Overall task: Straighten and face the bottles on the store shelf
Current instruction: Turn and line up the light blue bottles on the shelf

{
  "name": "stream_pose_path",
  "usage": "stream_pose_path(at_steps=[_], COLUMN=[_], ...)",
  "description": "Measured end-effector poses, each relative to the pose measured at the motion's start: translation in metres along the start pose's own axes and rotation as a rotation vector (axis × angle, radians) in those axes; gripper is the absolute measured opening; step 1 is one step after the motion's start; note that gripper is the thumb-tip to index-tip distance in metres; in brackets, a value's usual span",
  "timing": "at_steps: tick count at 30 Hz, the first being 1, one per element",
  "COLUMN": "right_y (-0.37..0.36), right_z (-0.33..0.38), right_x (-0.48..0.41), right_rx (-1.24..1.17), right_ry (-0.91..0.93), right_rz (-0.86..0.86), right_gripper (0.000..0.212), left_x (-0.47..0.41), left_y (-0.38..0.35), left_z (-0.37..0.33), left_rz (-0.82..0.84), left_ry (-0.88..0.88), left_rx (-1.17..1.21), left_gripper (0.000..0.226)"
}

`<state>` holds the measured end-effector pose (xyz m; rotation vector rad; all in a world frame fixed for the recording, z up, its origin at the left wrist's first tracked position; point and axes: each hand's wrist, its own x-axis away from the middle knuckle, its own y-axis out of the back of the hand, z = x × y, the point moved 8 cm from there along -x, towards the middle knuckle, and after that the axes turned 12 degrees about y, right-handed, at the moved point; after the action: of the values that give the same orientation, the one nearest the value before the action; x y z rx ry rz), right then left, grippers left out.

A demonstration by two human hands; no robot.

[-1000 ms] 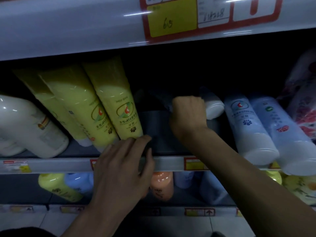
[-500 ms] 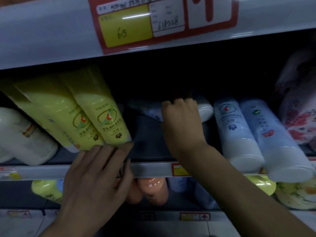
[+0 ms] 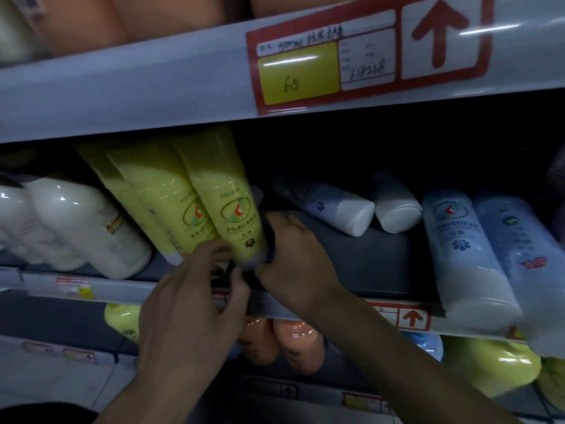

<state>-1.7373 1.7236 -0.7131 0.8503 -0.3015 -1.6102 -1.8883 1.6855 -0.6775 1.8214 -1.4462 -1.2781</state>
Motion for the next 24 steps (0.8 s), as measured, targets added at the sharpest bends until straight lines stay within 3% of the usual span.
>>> stream_pose_path(at_steps=[5, 10, 14, 19, 24], right_y=[-0.006, 0.014, 0.045, 0.076, 0.088], right_z=[0.007, 0.001, -0.010, -0.013, -0.012], right_x=[-0.004, 0.007, 0.029, 0.052, 0.068], right_rx=[-0.154, -0.026, 0.113, 0.330, 0.342], right_ry=[-0.050, -0.095, -0.152, -0.217, -0.220], right_rz=[-0.033, -0.154, -0.217, -0.266, -0.350], right_gripper=[0.045, 0.039, 0.037, 0.046, 0.057], left_x=[0.004, 0.008, 0.012, 0.022, 0.018], left_y=[-0.006, -0.021, -0.038, -0.045, -0.039], left_z=[0.004, -0.009, -0.019, -0.036, -0.025], left_rz=[0.055, 0.188, 0.277, 0.299, 0.230], left_ry=[0.118, 0.092, 0.070, -0.056, -0.077], left_rx=[0.248, 0.424, 0.534, 0.456, 0.332], left_gripper=[0.043, 0.059, 0.050, 0.043, 0.040])
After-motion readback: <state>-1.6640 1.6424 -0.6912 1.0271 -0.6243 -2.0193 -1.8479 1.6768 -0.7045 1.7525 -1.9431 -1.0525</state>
